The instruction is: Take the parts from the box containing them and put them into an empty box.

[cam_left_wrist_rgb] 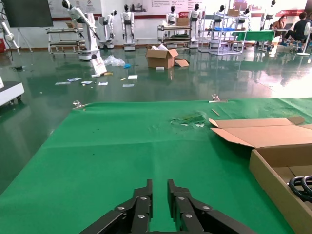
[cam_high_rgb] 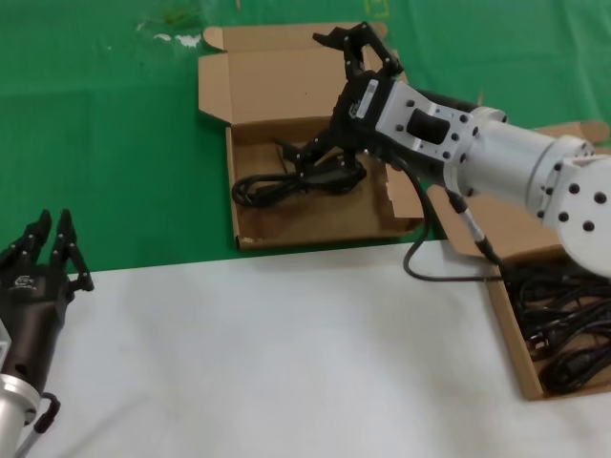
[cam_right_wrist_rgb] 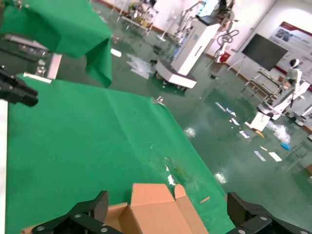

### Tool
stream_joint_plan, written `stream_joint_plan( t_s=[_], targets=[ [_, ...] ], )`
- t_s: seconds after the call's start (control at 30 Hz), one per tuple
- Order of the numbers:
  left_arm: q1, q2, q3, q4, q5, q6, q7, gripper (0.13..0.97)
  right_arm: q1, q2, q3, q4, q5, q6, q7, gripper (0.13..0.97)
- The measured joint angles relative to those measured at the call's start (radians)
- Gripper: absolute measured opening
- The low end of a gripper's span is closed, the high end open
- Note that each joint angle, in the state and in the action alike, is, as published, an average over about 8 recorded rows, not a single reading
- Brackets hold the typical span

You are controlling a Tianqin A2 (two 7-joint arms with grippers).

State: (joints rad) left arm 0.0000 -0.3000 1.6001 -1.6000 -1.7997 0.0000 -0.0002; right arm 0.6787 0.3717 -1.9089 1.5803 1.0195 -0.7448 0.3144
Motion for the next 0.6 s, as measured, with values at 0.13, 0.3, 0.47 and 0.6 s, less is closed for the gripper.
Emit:
stream_joint_plan(
  t_s=[0.13,0.3,0.47,0.6],
  targets=[
    [0.0,0.0,0.0,0.0,0.0,0.0,0.0,0.185,-0.034,-0.004,0.016,0.001,0.04,0.038,-0.016,0.835],
    [0.0,0.0,0.0,0.0,0.0,0.0,0.0,0.262,-0.082,-0.009,0.037,0.002,0.094,0.09,-0.038,0.859],
    [0.0,0.0,0.0,0.0,0.0,0.0,0.0,0.342,-0.13,-0.014,0.059,0.004,0.15,0.142,-0.06,0.921],
    [0.0,0.0,0.0,0.0,0.0,0.0,0.0,0.422,-0.169,-0.018,0.077,0.005,0.194,0.185,-0.078,0.941]
  ],
)
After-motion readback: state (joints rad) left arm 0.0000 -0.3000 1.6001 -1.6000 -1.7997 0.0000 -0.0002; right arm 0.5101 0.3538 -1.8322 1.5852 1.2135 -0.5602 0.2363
